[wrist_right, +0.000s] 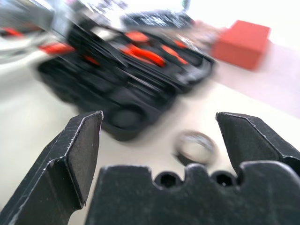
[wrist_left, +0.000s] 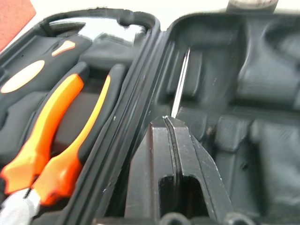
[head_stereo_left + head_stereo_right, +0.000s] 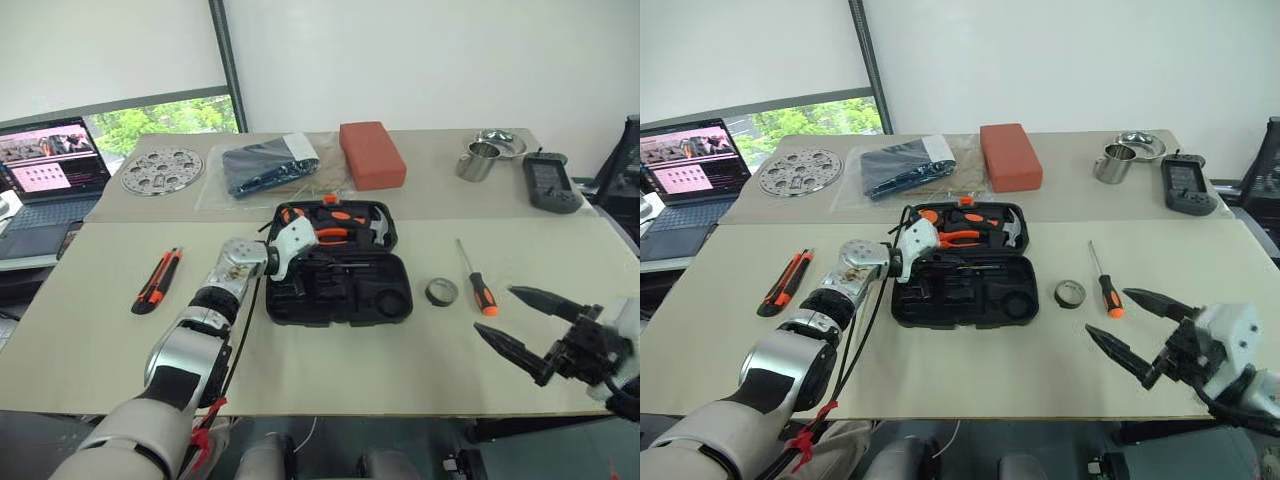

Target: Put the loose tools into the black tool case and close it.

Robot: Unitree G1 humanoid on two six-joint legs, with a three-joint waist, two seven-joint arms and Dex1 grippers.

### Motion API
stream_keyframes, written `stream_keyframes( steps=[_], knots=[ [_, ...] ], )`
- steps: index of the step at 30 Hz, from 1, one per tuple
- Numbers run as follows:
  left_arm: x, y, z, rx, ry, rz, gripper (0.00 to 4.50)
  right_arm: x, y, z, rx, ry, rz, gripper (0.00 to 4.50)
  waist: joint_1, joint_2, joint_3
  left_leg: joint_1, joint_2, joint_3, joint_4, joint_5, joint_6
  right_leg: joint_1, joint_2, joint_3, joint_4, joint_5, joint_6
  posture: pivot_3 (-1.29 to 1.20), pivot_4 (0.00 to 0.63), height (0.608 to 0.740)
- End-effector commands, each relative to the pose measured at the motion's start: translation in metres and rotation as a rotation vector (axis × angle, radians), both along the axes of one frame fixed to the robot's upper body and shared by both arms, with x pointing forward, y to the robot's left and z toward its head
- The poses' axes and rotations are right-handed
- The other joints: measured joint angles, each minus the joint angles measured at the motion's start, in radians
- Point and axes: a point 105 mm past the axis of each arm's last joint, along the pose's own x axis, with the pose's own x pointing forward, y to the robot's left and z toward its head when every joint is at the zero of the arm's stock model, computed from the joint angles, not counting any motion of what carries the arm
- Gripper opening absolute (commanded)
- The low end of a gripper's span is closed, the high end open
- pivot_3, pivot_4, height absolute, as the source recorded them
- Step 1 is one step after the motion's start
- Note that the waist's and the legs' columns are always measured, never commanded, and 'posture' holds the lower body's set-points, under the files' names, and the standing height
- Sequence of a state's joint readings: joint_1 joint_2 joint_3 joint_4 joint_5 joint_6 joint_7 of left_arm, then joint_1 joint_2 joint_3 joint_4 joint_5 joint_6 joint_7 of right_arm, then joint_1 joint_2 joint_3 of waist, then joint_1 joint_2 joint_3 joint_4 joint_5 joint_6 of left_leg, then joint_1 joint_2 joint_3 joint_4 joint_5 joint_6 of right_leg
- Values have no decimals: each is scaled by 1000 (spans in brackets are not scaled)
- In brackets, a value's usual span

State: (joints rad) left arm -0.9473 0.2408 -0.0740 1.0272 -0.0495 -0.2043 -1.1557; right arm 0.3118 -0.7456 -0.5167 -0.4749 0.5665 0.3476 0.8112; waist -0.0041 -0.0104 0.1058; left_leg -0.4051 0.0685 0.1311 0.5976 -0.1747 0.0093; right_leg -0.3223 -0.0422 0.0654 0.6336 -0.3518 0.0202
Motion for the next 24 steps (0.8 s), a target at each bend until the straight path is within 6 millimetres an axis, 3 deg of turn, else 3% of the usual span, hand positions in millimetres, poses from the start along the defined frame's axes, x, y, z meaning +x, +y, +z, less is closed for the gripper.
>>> stream_keyframes(
  steps=[1, 5, 8, 11, 16, 21, 24],
  knots=[
    [-14, 14, 49, -124, -69, -105, 1136, 21, -14, -9, -24, 61, -133, 4500, -8, 1, 0, 0, 0, 0, 0, 1, -1, 0, 0, 0, 0, 0, 0, 0, 150, 740],
    [-57, 43, 70, -99, -4, -265, 2470, 49, -40, -31, -43, 211, -314, 4500, -19, 5, -2, 1, 1, 2, -1, 5, -9, 0, 1, 3, -1, -1, -1, 0, 150, 740],
    [-77, 58, 90, -85, -5, -270, 3500, 66, -53, -39, -51, 271, -389, 4500, -16, 8, -3, 2, 1, 2, 0, 6, -9, 1, 1, 2, -1, -1, -1, 0, 150, 740],
    [-89, 69, 100, -59, 1, -261, 4471, 78, -52, -42, -29, 308, -388, 4500, -5, 9, -3, 1, 0, 1, 0, 4, -7, 2, 1, 2, -1, -1, -1, 0, 150, 740],
    [-102, 82, 102, -1, 31, -239, 4471, 90, -41, -56, -46, 385, -341, 4500, -4, 9, -3, 2, 0, 1, 0, 2, -3, 3, 1, 3, -2, -1, -1, 0, 150, 740],
    [-107, 82, 99, 22, 31, -231, 4500, 92, -49, -59, -64, 418, -356, 3224, -3, 9, -3, 1, 0, 1, 0, 2, -3, 2, 1, 3, -2, -1, -1, 0, 150, 740],
    [-110, 81, 97, 23, 32, -229, 4500, 92, -52, -56, -74, 403, -360, 2121, -5, 9, -3, 1, 0, 1, 0, 2, -2, 2, 1, 3, -2, -1, -1, 0, 150, 740]
  ],
)
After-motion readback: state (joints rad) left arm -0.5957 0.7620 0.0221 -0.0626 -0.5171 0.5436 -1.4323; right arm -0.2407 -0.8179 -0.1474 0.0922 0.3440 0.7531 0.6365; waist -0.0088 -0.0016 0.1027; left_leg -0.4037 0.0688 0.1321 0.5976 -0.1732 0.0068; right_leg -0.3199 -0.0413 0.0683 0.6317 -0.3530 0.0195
